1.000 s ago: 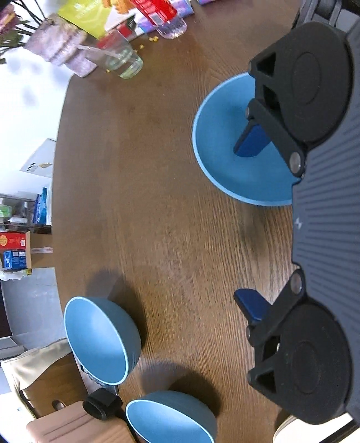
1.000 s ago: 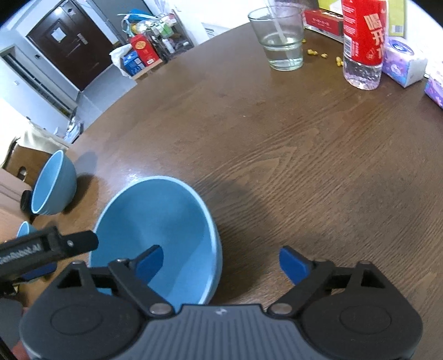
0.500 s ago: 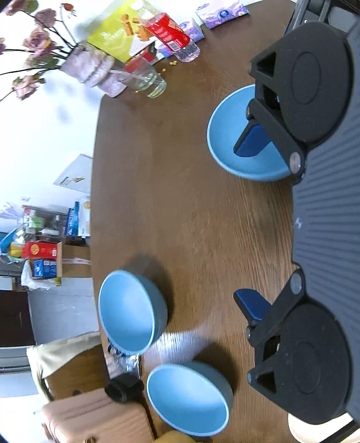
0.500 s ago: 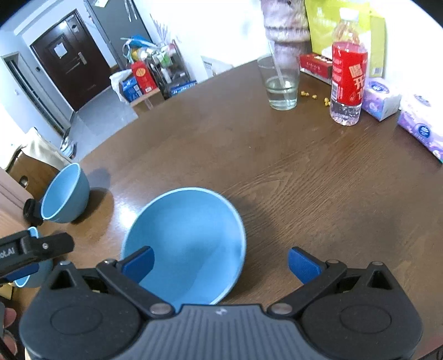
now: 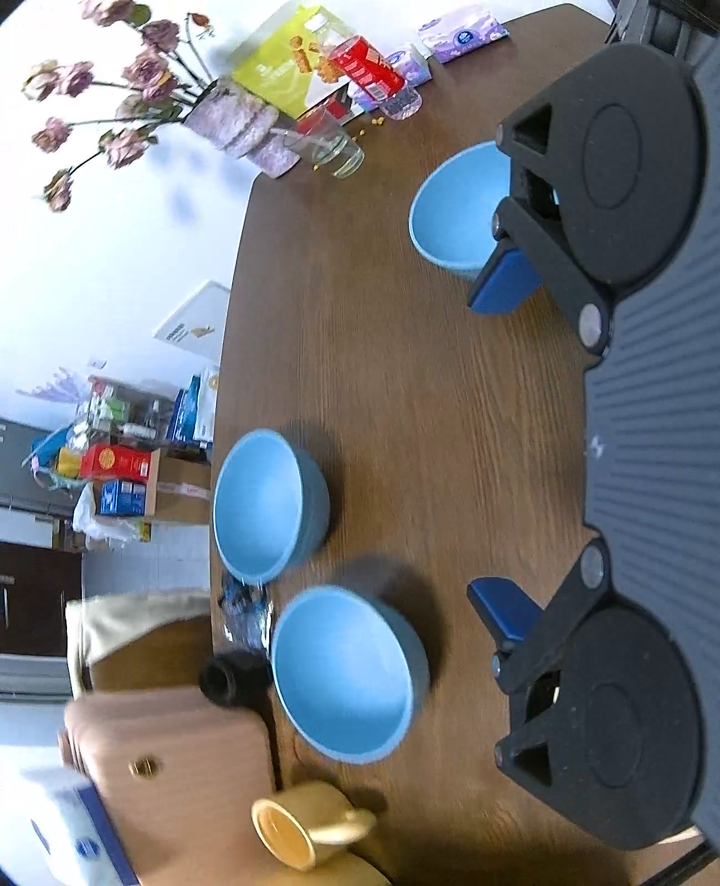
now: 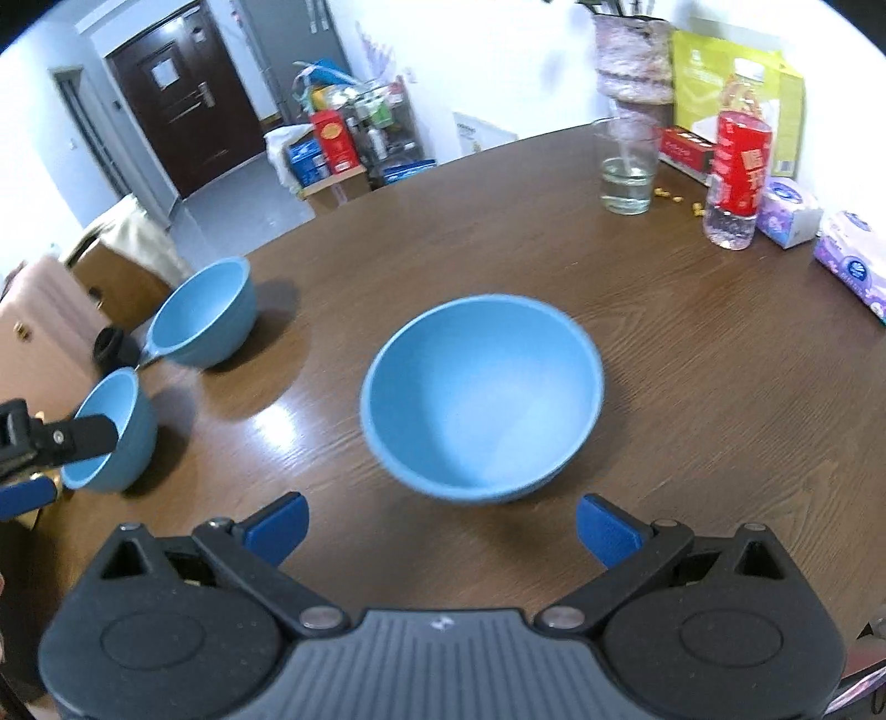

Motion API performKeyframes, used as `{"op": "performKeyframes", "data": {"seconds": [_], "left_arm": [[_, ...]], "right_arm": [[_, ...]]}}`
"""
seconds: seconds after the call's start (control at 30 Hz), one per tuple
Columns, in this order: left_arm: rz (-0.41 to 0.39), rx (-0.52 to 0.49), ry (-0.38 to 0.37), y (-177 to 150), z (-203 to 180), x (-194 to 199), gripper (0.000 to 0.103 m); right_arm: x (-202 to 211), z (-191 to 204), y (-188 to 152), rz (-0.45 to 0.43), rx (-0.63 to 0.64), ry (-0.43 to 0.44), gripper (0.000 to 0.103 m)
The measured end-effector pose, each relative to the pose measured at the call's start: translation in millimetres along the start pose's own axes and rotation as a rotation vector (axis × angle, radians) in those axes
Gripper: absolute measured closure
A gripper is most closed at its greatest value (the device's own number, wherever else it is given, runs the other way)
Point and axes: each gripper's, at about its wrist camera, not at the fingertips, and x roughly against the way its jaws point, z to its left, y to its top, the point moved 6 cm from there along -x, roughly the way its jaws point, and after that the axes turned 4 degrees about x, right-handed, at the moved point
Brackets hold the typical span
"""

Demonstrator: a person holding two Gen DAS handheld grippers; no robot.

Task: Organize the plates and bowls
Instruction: 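Pull both open tools back from the set-down blue bowl, then move both open tools toward the blue bowl beside the yellow mug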

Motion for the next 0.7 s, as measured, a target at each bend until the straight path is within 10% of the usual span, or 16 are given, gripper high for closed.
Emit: {"op": "performKeyframes", "data": {"seconds": [0.7], "left_arm": [[-0.038,0.061,0.067,-32.9,134.0,57.2,0.0]], "right_arm": [[25.5,111.6,-55.8,-0.032,0.081,0.03,0.0]]}}
